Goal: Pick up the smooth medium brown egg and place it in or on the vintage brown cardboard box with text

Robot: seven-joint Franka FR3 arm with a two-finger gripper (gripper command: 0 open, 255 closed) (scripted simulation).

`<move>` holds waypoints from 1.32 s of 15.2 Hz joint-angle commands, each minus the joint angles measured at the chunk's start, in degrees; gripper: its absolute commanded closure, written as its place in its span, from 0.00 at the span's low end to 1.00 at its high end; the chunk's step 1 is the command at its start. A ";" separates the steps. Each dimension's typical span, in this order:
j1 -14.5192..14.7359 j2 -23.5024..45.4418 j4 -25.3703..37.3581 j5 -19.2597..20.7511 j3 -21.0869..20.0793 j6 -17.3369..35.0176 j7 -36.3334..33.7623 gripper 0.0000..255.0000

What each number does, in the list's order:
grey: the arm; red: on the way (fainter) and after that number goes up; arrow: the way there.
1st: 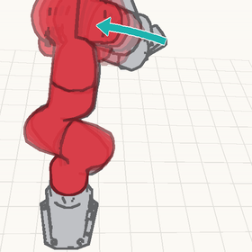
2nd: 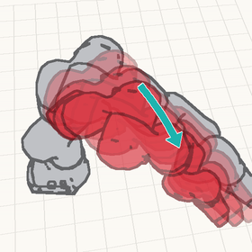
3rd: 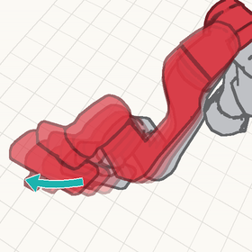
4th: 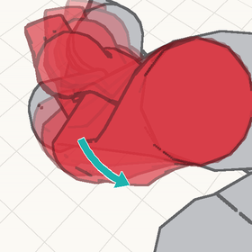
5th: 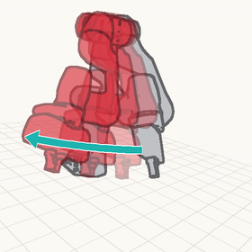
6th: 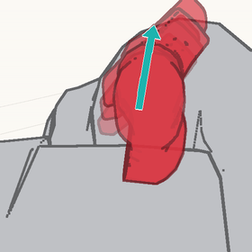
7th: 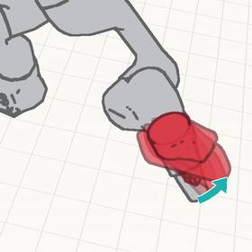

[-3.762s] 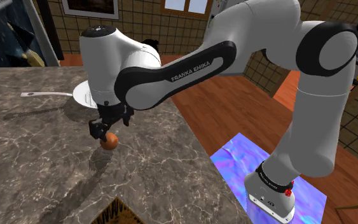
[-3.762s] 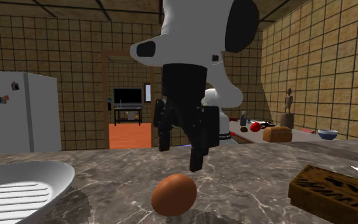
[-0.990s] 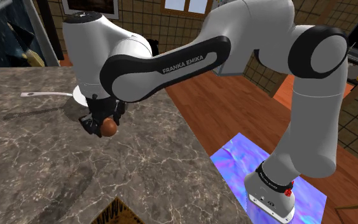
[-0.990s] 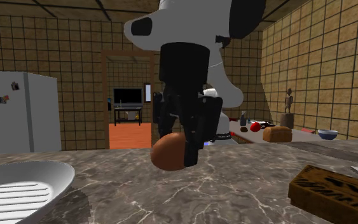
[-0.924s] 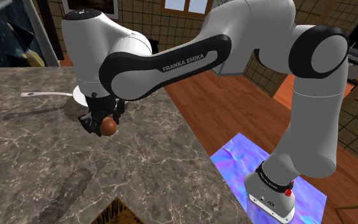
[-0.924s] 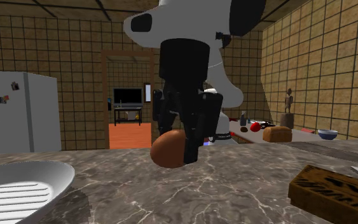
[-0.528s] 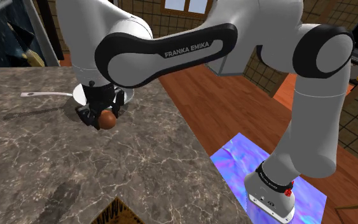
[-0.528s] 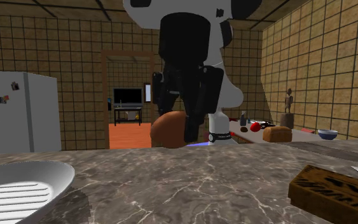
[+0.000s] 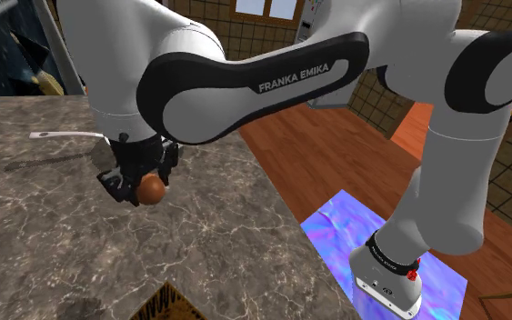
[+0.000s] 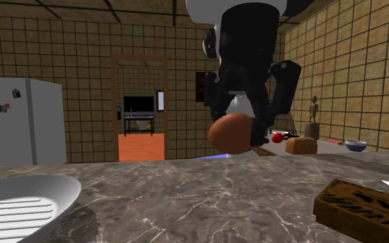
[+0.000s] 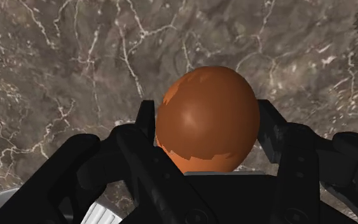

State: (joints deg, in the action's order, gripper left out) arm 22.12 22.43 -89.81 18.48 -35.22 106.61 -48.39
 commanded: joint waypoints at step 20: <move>19.25 3.61 2.33 2.97 -5.55 -2.88 -24.57 1.00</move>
State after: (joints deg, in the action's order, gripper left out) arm 40.99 25.75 -87.39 21.25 -40.80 103.45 -72.41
